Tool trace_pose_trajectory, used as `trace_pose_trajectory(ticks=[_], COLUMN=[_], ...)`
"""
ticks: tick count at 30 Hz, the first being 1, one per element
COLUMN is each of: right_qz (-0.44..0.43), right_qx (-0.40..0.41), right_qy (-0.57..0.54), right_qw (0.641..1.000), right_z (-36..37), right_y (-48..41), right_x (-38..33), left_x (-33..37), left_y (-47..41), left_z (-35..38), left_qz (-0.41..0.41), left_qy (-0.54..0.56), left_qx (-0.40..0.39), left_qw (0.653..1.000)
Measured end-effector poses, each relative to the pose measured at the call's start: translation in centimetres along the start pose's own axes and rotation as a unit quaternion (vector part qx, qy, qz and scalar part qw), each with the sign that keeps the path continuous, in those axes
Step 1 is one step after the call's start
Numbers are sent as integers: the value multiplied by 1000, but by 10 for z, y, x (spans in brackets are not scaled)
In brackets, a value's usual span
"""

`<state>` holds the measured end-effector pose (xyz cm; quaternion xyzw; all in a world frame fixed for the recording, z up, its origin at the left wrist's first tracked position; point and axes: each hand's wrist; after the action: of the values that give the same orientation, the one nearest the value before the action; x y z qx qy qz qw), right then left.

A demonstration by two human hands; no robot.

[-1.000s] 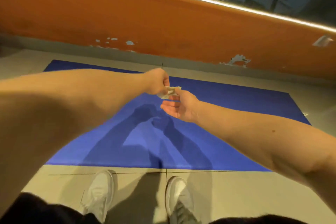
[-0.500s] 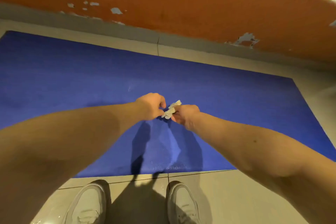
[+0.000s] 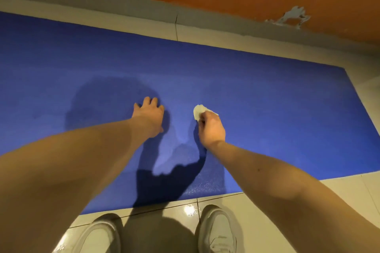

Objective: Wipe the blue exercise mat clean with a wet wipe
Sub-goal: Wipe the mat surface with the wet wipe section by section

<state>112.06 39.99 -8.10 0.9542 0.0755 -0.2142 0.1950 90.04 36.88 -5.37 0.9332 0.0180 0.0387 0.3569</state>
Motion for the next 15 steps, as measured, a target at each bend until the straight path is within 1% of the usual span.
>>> trace_pose_trajectory(ticks=[1,3,7,9,11,15], right_qz=[-36,-66,-152,-156,-138,-95], right_qx=[-14,-48,-55,-66,-90,-116], right_qy=[29,104,120,161,217,250], right_qw=[999,991,980,972,962,956], right_z=[16,42,59,58,56,46], right_y=[1,9,31,29,24,2], right_x=[3,3,-3,2,3,8], left_x=[-2,-3,-4,-6,-7,-4], left_y=[-3,-8,-15,-18,-21,-25], left_z=[3,8,14,12,9,5], left_qz=[-2,-6,-15,-20,-25,-33], left_qy=[2,-4,-18,-14,-16,-17], left_qx=[-8,-16,-20,-28,-31,-50], left_qw=[1000,1000,1000,999,999,998])
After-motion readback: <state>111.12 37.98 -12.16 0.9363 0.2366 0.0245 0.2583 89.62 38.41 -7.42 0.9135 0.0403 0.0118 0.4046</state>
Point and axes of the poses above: each hand's wrist, its own y-axis away from the middle knuckle, its own z-axis out of the palm, x = y × z, and after that the axes turned 8 degrees about -x, right-handed
